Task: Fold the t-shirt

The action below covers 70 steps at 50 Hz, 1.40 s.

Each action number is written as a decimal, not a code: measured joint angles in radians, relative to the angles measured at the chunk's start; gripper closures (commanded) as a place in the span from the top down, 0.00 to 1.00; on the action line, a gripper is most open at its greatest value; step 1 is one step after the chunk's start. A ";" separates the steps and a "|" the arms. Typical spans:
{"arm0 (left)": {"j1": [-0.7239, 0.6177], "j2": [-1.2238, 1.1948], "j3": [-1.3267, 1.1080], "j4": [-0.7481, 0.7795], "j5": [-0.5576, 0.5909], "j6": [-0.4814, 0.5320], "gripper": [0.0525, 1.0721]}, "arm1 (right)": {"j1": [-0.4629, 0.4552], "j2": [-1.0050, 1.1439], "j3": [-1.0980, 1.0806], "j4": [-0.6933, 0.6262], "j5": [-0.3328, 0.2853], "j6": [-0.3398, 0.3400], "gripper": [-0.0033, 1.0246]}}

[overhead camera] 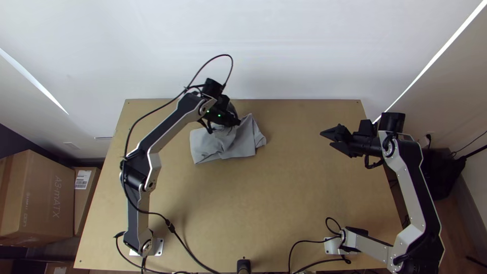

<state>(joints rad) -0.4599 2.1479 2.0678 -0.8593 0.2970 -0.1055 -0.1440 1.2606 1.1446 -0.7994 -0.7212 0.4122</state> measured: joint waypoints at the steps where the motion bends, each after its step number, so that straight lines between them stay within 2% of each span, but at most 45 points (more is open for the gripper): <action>1: -0.007 0.011 0.009 0.000 -0.003 0.000 0.03 | 0.000 -0.005 -0.006 0.001 0.000 0.000 0.96; 4: -0.026 0.043 0.050 0.000 -0.008 -0.005 0.03 | 0.005 -0.019 -0.024 0.004 0.011 0.000 0.96; 5: -0.032 0.055 0.063 -0.001 -0.010 -0.008 0.06 | 0.007 -0.024 -0.031 0.005 0.015 0.000 0.96; 6: -0.038 0.066 0.078 -0.002 -0.011 -0.011 0.16 | 0.009 -0.028 -0.039 0.006 0.020 0.000 0.96; 7: -0.044 0.077 0.093 -0.001 -0.011 -0.012 0.32 | 0.012 -0.032 -0.046 0.006 0.026 0.000 0.96; 9: -0.056 0.097 0.119 0.005 -0.012 -0.016 0.76 | 0.018 -0.037 -0.060 0.010 0.033 0.000 0.96; 10: -0.062 0.103 0.127 0.015 -0.014 -0.018 0.93 | 0.021 -0.040 -0.069 0.013 0.035 0.000 0.96; 11: -0.069 0.109 0.134 0.023 -0.014 -0.018 0.97 | 0.025 -0.043 -0.077 0.017 0.038 0.000 0.96; 19: -0.122 0.127 0.155 0.100 -0.033 -0.010 0.96 | 0.071 -0.049 -0.129 0.063 0.083 0.000 0.96; 30: -0.108 0.088 0.163 0.121 -0.037 -0.010 0.96 | 0.162 -0.011 -0.146 0.196 0.097 0.011 0.96; 37: -0.019 -0.016 0.163 0.094 -0.040 -0.006 0.96 | 0.233 0.076 -0.145 0.307 0.098 0.039 0.96; 48: 0.175 -0.252 0.153 0.032 -0.050 0.021 0.96 | 0.344 0.228 -0.145 0.507 0.143 0.060 0.96; 64: 0.376 -0.502 0.120 -0.070 -0.138 0.039 0.96 | 0.445 0.446 -0.134 0.716 0.152 0.088 0.96; 70: 0.437 -0.582 0.100 -0.075 -0.187 0.039 0.96 | 0.492 0.509 -0.126 0.818 0.186 0.113 0.96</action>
<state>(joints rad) -0.0231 1.5661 2.1677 -0.9344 0.1097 -0.0669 0.3481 1.7699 1.0183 0.0189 -0.5354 0.5247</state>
